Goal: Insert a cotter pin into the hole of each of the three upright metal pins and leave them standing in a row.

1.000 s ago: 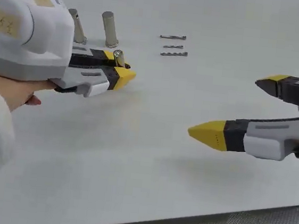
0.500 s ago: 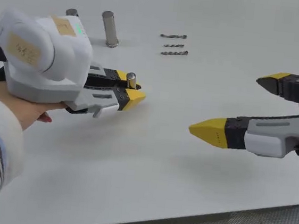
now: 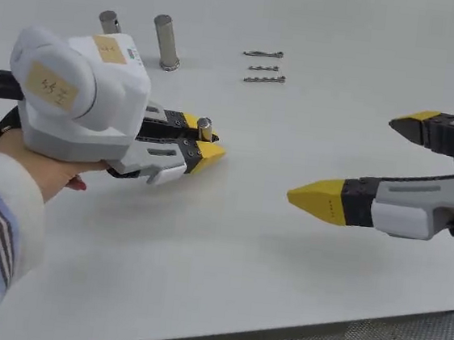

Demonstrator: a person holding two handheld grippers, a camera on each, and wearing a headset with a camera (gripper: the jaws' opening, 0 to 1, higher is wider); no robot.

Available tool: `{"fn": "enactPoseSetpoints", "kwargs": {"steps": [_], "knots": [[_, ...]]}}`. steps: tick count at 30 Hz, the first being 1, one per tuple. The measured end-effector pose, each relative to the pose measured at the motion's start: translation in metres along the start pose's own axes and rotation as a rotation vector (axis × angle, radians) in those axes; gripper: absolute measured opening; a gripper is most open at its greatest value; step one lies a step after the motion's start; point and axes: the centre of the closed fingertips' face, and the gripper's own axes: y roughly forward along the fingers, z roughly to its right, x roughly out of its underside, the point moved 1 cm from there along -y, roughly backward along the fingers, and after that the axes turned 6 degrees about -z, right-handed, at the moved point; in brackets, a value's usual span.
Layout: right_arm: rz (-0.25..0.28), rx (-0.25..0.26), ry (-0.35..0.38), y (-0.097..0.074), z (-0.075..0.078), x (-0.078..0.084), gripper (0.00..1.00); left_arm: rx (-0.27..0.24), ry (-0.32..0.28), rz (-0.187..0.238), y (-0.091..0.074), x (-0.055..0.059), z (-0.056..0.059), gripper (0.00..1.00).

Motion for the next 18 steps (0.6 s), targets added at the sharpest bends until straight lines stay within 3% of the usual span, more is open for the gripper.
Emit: {"fn": "enactPoseSetpoints", "kwargs": {"steps": [12, 18], "knots": [[-0.003, -0.005, -0.011, 0.0002, -0.0029, -0.0017, 0.92, -0.002, -0.054, 0.012, -0.0003, 0.0001, 0.001, 0.07], [-0.001, -0.007, -0.018, -0.0007, -0.005, -0.0034, 0.91, 0.001, -0.071, 0.014, -0.0021, -0.0002, 0.0051, 0.21]]}}
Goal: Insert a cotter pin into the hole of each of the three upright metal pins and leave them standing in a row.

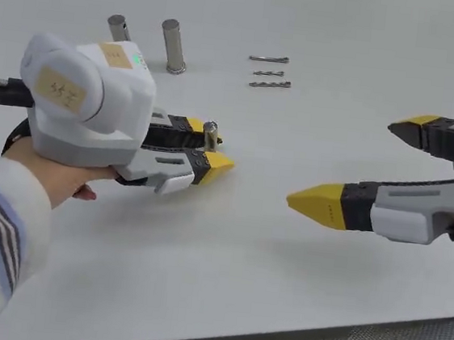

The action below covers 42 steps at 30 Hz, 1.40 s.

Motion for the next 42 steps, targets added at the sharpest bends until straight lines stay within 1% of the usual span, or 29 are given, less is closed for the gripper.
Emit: {"fn": "enactPoseSetpoints", "kwargs": {"steps": [2, 3, 5, 6, 8, 10, 11, 13, 14, 17, 19, 20, 21, 24, 27, 31, 34, 38, 41, 42], "knots": [[0.001, 0.001, -0.001, 0.0, 0.0, 0.0, 0.91, 0.011, -0.029, 0.011, -0.002, -0.002, 0.003, 0.26], [0.001, 0.001, 0.0, 0.0, 0.0, 0.0, 0.91, 0.016, -0.038, 0.016, -0.003, -0.003, 0.004, 0.31], [0.001, 0.0, 0.001, 0.0, 0.0, 0.0, 0.91, 0.019, -0.045, 0.025, -0.005, -0.005, 0.006, 0.38], [0.001, 0.001, -0.001, 0.0, 0.0, -0.001, 0.91, 0.024, -0.055, 0.037, -0.007, -0.007, 0.007, 0.43], [0.001, 0.002, -0.002, -0.001, 0.0, -0.001, 0.91, 0.038, -0.087, 0.059, -0.01, -0.011, 0.01, 0.49], [0.002, 0.002, -0.004, -0.001, 0.0, -0.002, 0.91, 0.037, -0.1, 0.071, -0.013, -0.012, 0.011, 0.55], [0.002, 0.003, -0.005, -0.001, 0.0, -0.002, 0.91, 0.034, -0.095, 0.088, -0.015, -0.014, 0.011, 0.59], [0.0, 0.004, -0.009, -0.001, 0.0, -0.003, 0.91, 0.027, -0.108, 0.11, -0.019, -0.016, 0.012, 0.7], [0.001, 0.004, -0.01, -0.001, 0.0, -0.003, 0.91, 0.026, -0.111, 0.115, -0.02, -0.016, 0.013, 0.74], [0.002, 0.006, -0.014, -0.002, -0.001, -0.004, 0.91, 0.02, -0.134, 0.118, -0.026, -0.015, 0.015, 0.78], [0.002, 0.007, -0.015, -0.002, 0.0, -0.005, 0.91, 0.014, -0.156, 0.124, -0.029, -0.013, 0.017, 0.87], [0.003, 0.007, -0.016, -0.002, 0.0, -0.005, 0.91, 0.021, -0.162, 0.122, -0.03, -0.012, 0.019, 0.95], [0.003, 0.006, -0.016, -0.002, 0.0, -0.005, 0.91, 0.02, -0.163, 0.124, -0.031, -0.011, 0.02, 0.99], [0.001, 0.002, -0.017, -0.001, -0.001, -0.006, 0.9, 0.022, -0.165, 0.133, -0.035, -0.01, 0.026, 0.99], [-0.003, 0.002, -0.022, 0.0, -0.002, -0.007, 0.9, 0.016, -0.173, 0.135, -0.037, -0.009, 0.028, 0.99], [-0.004, -0.002, -0.029, 0.0, -0.002, -0.01, 0.9, -0.01, -0.172, 0.137, -0.041, -0.007, 0.024, 0.99], [-0.004, -0.001, -0.038, 0.002, 0.002, -0.015, 0.9, -0.027, -0.183, 0.147, -0.044, -0.007, 0.021, 0.99], [-0.003, 0.004, -0.062, 0.0, 0.007, -0.022, 0.9, -0.046, -0.187, 0.155, -0.048, -0.006, 0.018, 0.99], [-0.01, 0.004, -0.093, -0.002, 0.011, -0.028, 0.89, -0.057, -0.19, 0.156, -0.051, -0.005, 0.015, 0.99], [-0.021, 0.008, -0.113, -0.002, 0.013, -0.03, 0.89, -0.063, -0.188, 0.157, -0.052, -0.004, 0.015, 0.99]]}}
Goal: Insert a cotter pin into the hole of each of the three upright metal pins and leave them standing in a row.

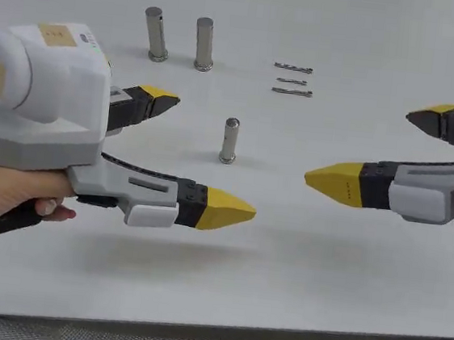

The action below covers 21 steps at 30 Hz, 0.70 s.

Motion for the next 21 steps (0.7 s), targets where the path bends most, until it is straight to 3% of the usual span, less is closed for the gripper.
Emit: {"fn": "enactPoseSetpoints", "kwargs": {"steps": [8, 13, 21], "knots": [[-0.025, 0.009, -0.088, 0.001, 0.021, -0.019, 0.79, -0.041, -0.012, -0.012, -0.003, 0.005, -0.006, 0.99], [-0.056, 0.019, -0.152, 0.007, 0.034, -0.03, 0.76, -0.039, -0.02, -0.023, -0.003, 0.01, -0.007, 0.99], [-0.111, 0.045, -0.249, 0.011, 0.055, -0.048, 0.7, -0.057, -0.056, -0.01, -0.005, 0.014, -0.012, 0.99]]}}
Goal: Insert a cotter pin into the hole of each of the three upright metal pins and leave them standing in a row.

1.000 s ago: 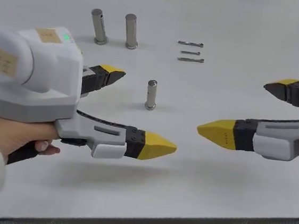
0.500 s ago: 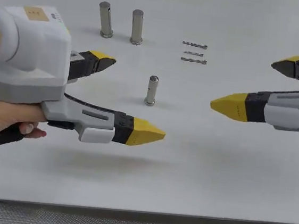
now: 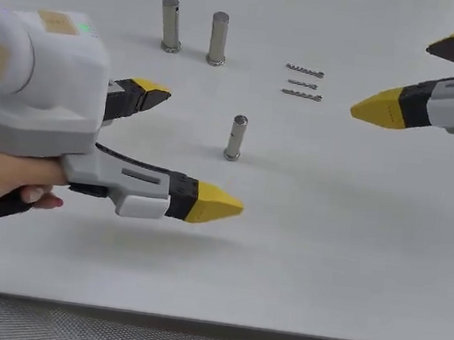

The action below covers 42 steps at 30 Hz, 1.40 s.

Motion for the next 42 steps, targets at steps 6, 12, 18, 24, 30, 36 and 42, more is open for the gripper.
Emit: {"fn": "enactPoseSetpoints", "kwargs": {"steps": [6, 12, 18, 24, 30, 36, 42], "knots": [[-0.042, 0.0, -0.084, 0.008, 0.011, -0.009, 0.65, -0.007, -0.002, -0.008, 0.001, 0.002, -0.003, 0.99], [-0.074, -0.015, -0.149, 0.021, 0.015, -0.018, 0.57, -0.002, -0.012, 0.009, 0.003, -0.001, -0.002, 0.99], [-0.096, -0.036, -0.201, 0.035, 0.015, -0.03, 0.47, 0.003, -0.01, 0.0, 0.003, -0.001, 0.0, 0.99], [-0.12, -0.064, -0.267, 0.049, 0.019, -0.039, 0.36, 0.006, -0.009, 0.005, 0.002, -0.004, 0.001, 0.99], [-0.175, -0.122, -0.309, 0.069, 0.02, -0.038, 0.14, 0.004, -0.005, 0.009, 0.003, -0.011, 0.009, 0.99], [-0.22, -0.154, -0.368, 0.089, 0.018, -0.034, 0.11, 0.005, -0.007, 0.015, 0.002, -0.015, 0.01, 0.99], [-0.247, -0.204, -0.363, 0.109, 0.018, -0.028, 0.03, 0.014, -0.011, 0.008, 0.004, -0.013, 0.01, 0.99]]}}
